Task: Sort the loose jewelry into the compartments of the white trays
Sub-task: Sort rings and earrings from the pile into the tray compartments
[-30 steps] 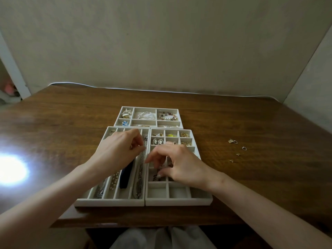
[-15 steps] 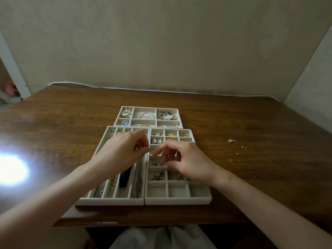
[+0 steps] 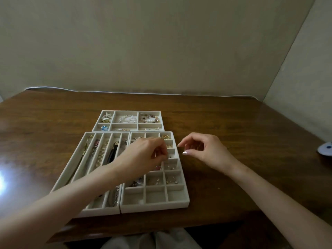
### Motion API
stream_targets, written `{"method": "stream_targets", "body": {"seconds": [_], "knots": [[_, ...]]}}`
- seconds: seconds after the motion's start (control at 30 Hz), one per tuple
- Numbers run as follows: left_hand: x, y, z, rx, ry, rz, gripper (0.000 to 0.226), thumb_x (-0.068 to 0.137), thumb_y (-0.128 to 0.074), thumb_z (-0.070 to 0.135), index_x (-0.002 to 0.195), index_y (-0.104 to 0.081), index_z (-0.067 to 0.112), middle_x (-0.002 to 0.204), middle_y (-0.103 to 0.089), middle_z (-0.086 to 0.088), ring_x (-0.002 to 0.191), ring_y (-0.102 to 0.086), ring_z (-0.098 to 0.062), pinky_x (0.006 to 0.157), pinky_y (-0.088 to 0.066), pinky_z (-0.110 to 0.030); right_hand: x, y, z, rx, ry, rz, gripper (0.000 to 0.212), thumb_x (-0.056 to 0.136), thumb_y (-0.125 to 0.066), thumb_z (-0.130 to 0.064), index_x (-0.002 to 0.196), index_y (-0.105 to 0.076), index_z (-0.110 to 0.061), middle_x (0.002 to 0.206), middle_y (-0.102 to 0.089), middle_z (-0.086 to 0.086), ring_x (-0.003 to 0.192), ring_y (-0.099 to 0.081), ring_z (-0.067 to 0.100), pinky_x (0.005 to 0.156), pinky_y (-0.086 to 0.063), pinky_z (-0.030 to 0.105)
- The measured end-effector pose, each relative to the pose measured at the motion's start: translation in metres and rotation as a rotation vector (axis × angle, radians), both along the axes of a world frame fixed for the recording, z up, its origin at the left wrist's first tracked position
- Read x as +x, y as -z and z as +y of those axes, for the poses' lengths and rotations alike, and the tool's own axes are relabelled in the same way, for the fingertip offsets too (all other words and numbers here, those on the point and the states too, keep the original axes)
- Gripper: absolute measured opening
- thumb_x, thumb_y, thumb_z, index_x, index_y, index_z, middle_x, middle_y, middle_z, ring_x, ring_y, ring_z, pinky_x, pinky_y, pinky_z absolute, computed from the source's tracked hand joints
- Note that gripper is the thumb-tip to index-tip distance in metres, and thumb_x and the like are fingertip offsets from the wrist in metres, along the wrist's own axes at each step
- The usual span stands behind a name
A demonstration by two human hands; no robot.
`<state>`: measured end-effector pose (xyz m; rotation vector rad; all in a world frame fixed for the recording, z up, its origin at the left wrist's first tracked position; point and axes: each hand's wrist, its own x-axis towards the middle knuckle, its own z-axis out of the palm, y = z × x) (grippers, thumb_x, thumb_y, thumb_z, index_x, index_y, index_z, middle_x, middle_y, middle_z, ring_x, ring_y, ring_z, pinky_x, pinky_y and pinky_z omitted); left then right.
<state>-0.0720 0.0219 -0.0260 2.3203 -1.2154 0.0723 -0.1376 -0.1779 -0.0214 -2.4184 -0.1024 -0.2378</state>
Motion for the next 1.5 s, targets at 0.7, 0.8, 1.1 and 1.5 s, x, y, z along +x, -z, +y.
{"method": "stream_targets", "body": {"seconds": [0.7, 0.8, 1.1, 1.5], "knots": [[0.014, 0.013, -0.141, 0.212, 0.187, 0.172, 0.027, 0.081, -0.068, 0.032, 0.101, -0.058, 0.017, 0.091, -0.056, 0.006, 0.084, -0.053, -0.009, 0.071, -0.042, -0.022, -0.011, 0.019, -0.097, -0.120, 0.275, 0.078, 0.016, 0.082, -0.072, -0.016, 0.091, -0.069, -0.028, 0.086, -0.060, -0.016, 0.078, -0.056, 0.003, 0.062, -0.038, 0.011], [0.013, 0.015, -0.146, 0.215, 0.206, 0.158, 0.020, 0.083, -0.067, 0.027, 0.098, -0.060, 0.016, 0.090, -0.055, 0.006, 0.085, -0.053, -0.011, 0.073, -0.043, -0.024, -0.007, 0.024, -0.095, -0.129, 0.276, 0.065, 0.013, 0.080, -0.074, -0.020, 0.087, -0.070, -0.030, 0.084, -0.061, -0.017, 0.079, -0.056, 0.002, 0.064, -0.038, 0.013], [0.018, 0.016, -0.145, 0.163, 0.164, 0.152, 0.010, 0.082, -0.068, 0.019, 0.083, -0.058, 0.022, 0.096, -0.055, 0.005, 0.090, -0.054, -0.011, 0.077, -0.046, -0.025, -0.005, 0.023, -0.094, -0.087, 0.309, 0.044, 0.005, 0.080, -0.073, -0.020, 0.080, -0.069, -0.023, 0.087, -0.063, -0.011, 0.086, -0.058, 0.007, 0.075, -0.045, 0.020], [0.022, -0.002, -0.104, -0.135, 0.040, 0.506, 0.009, 0.079, -0.071, 0.012, 0.083, -0.063, 0.010, 0.086, -0.069, -0.005, 0.078, -0.065, -0.013, 0.072, -0.054, -0.024, -0.016, 0.003, -0.078, 0.350, 0.223, 0.044, 0.005, 0.080, -0.070, -0.005, 0.084, -0.069, -0.007, 0.086, -0.071, 0.008, 0.075, -0.071, 0.018, 0.071, -0.059, 0.031]]}}
